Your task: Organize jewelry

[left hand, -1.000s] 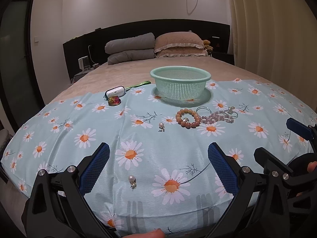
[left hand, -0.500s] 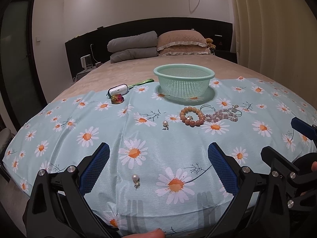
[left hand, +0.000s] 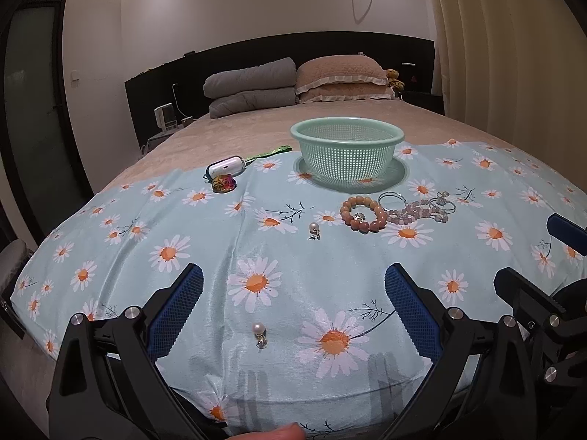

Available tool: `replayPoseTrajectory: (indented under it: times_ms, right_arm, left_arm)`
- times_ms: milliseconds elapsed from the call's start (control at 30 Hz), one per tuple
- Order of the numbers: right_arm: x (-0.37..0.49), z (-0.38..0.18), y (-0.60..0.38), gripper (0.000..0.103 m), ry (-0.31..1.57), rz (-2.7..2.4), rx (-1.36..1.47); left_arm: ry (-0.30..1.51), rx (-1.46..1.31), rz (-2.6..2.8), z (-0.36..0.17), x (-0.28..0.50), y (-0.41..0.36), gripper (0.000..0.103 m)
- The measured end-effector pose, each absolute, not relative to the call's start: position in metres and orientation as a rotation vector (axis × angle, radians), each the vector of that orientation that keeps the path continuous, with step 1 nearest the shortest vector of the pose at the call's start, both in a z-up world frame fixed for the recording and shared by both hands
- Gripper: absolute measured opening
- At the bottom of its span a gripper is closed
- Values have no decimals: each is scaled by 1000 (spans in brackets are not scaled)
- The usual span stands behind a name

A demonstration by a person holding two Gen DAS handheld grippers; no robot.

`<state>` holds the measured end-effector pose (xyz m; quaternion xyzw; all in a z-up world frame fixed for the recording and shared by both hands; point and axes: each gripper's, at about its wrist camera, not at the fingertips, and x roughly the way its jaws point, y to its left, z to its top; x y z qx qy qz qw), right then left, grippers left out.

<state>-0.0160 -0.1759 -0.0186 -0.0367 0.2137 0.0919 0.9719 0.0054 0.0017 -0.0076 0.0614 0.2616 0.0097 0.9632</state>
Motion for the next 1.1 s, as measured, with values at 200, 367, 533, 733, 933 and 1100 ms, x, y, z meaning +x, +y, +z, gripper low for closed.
replayPoseTrajectory:
  times_ms: [200,367,533,733,933,1100]
  right_arm:
    - [-17,-19,-176,95,433,190,-73]
    - [-17,-19,-176,95,436,192,-74]
    - [-16,-19,-176,95,439,192,-76]
    - [-15,-20,-175,95,445,191,-81]
    - [-5,-24,-180,95,491,181,-64]
    - [15,-31,-194,95,568,158,-25]
  left_arm:
    - [533,135,17,-8,6,2,97]
    - [536,126,19,-9,7,4,97]
    - [539,129,20,-9,7,5,97]
    - [536,162,41,-15,8,9,97]
    - [599,125,47,-27,21,29,97]
    - [643,119,60,-40,32,41,97]
